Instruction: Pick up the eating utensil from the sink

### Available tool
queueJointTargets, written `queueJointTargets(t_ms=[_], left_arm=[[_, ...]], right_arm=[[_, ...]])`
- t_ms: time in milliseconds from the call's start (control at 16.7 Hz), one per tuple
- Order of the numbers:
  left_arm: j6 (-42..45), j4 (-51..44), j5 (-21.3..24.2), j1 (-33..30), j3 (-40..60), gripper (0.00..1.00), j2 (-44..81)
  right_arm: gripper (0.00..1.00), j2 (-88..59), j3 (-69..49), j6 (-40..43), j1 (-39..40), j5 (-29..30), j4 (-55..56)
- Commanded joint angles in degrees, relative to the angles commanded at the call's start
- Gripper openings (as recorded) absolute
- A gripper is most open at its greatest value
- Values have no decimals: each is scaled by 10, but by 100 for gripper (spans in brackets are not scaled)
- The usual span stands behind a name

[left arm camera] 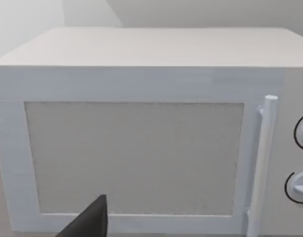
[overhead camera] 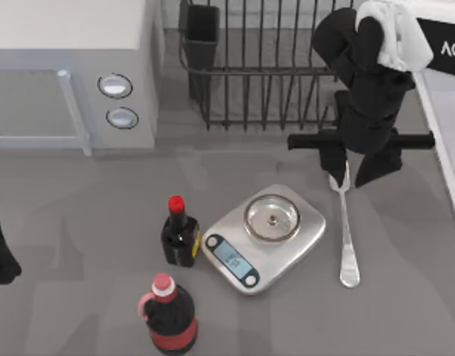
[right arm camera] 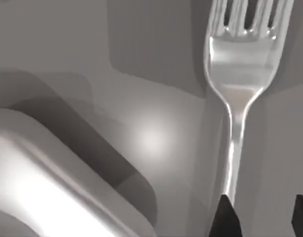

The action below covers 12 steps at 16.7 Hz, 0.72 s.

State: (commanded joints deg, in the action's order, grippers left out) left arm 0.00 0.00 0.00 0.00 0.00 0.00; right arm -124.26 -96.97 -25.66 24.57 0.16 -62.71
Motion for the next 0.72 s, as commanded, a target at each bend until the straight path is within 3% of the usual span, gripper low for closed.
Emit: queueJointTargets(t_ms=[360,720], left_arm=[[0,0,0,0,0,100,0],[0,0,0,0,0,100,0]], right_arm=[[98,0,0,0,0,0,0],[100,0,0,0,0,0,0]])
